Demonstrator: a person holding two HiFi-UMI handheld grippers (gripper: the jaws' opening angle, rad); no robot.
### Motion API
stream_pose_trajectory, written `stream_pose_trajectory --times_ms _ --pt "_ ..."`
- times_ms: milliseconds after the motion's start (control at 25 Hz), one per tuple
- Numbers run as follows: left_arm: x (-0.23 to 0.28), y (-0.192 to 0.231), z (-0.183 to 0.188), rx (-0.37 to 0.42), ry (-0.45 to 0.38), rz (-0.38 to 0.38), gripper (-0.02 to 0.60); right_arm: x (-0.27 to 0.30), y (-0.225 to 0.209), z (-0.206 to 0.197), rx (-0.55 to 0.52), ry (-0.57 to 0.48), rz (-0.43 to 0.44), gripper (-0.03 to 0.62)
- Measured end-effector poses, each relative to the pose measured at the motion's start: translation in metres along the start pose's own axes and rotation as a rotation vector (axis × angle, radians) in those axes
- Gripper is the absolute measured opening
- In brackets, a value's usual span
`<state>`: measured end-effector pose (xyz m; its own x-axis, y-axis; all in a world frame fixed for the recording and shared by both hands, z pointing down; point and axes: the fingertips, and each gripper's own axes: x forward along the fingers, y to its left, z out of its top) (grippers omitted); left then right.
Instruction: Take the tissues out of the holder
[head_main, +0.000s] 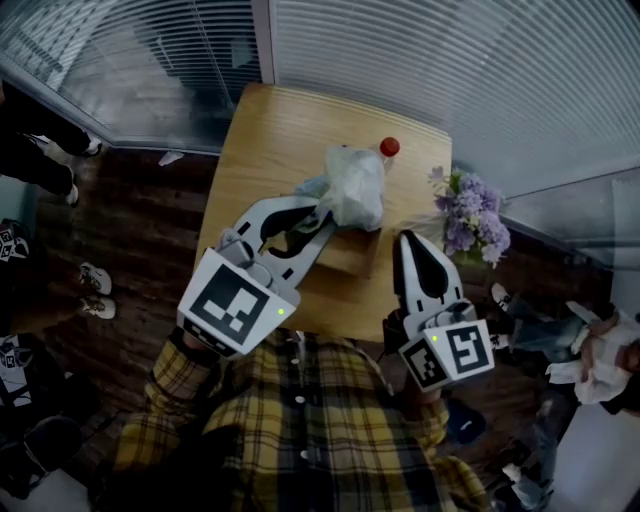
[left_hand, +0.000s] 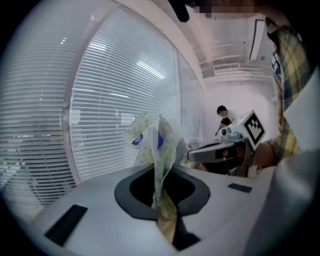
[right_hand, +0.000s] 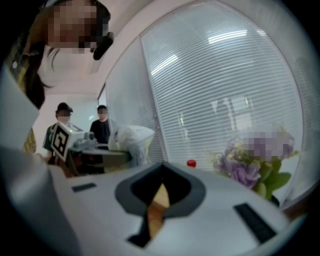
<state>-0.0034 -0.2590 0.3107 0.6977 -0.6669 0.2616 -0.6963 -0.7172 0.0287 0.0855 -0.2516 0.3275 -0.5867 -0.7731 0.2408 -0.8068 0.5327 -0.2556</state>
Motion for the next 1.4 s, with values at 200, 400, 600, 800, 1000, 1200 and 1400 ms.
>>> stream_pose_trajectory --times_ms 200,400,600,800,1000,1200,1400 --pt "-0.017 0.001 0.023 -0.184 -0.140 0.046 0.035 0.003 0.005 0.002 -0.008 -0.006 0.027 0.012" --pt "-0.026 0.001 0.028 -0.285 -0.211 0.048 0.035 0.006 0.011 0.003 -0.007 -0.004 0.043 0.012" --pt "-0.030 0.003 0.022 -0.327 -0.224 0.051 0.035 0.009 0.016 0.008 -0.010 -0.015 0.054 0.012" --pt "-0.031 0.007 0.017 -0.351 -0.213 0.069 0.035 0.008 0.015 -0.001 -0.024 0.020 0.067 0.012" --pt "-0.032 0.009 0.016 -0.350 -0.206 0.076 0.035 0.008 0.014 -0.003 -0.035 0.028 0.077 0.011" --pt "-0.031 0.010 0.013 -0.349 -0.194 0.076 0.035 0.011 0.015 -0.005 -0.038 0.036 0.083 0.012" --pt "-0.029 0.006 0.014 -0.351 -0.186 0.064 0.035 0.010 0.017 -0.004 -0.038 0.037 0.096 0.012"
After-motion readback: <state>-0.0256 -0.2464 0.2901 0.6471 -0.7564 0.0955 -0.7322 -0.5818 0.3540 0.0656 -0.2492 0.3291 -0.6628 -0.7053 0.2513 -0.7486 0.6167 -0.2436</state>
